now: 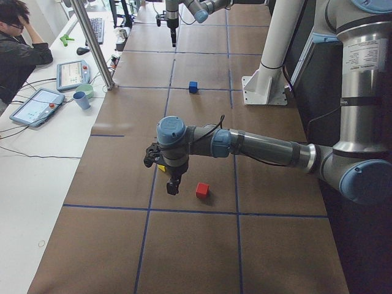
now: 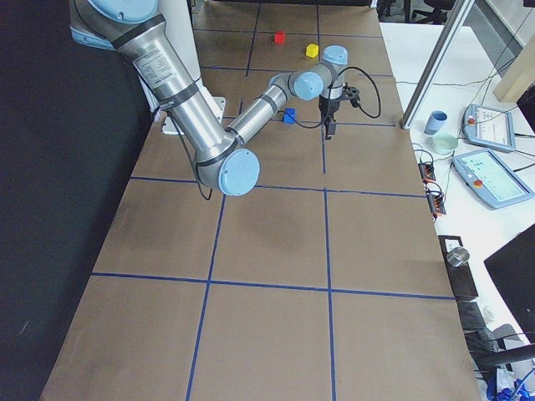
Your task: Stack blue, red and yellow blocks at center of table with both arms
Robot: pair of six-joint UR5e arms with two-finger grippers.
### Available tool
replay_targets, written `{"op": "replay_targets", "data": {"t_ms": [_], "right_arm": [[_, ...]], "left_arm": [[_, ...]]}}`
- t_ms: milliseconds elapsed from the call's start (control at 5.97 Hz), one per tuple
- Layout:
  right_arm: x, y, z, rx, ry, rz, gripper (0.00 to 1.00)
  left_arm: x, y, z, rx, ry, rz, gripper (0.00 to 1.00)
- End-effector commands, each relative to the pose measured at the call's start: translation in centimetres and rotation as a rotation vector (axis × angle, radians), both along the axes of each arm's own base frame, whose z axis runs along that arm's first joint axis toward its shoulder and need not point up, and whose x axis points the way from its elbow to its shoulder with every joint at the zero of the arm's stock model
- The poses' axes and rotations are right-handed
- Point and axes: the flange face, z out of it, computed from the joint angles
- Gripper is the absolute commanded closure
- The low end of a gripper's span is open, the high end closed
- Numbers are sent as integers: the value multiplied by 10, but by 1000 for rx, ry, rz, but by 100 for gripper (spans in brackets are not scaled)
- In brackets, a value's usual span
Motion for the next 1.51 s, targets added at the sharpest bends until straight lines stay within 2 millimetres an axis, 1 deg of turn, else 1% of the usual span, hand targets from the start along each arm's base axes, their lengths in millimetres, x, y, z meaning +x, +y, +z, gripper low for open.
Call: {"op": "replay_targets", "data": {"t_ms": [0, 168, 335, 503, 670, 838, 1005, 1173, 1340], "right_arm": [[151, 15, 104, 97, 21, -127, 0], [215, 53, 154, 121, 31, -170, 0], [289, 102, 212, 159, 58, -226, 0], [355, 136, 253, 194, 34, -253, 0], [382, 183, 304, 129, 25, -250, 0], [384, 209, 332, 63, -7, -232, 0], [383, 207, 333, 51, -10, -224, 0], [383, 207, 333, 46, -10, -218, 0], [383, 207, 335, 44, -11, -218, 0]], "left_arm": [[1, 2, -8, 40, 3, 6, 0], [2, 5, -2, 62, 7, 4, 0], [19, 13, 11, 52, 7, 42, 0], [37, 15, 21, 58, 9, 82, 0], [39, 23, 30, 66, 10, 88, 0], [46, 27, 31, 52, 15, 62, 0], [71, 41, 37, 40, 23, 37, 0], [97, 55, 57, 33, 54, -2, 0], [117, 62, 87, 33, 100, -51, 0]]}}
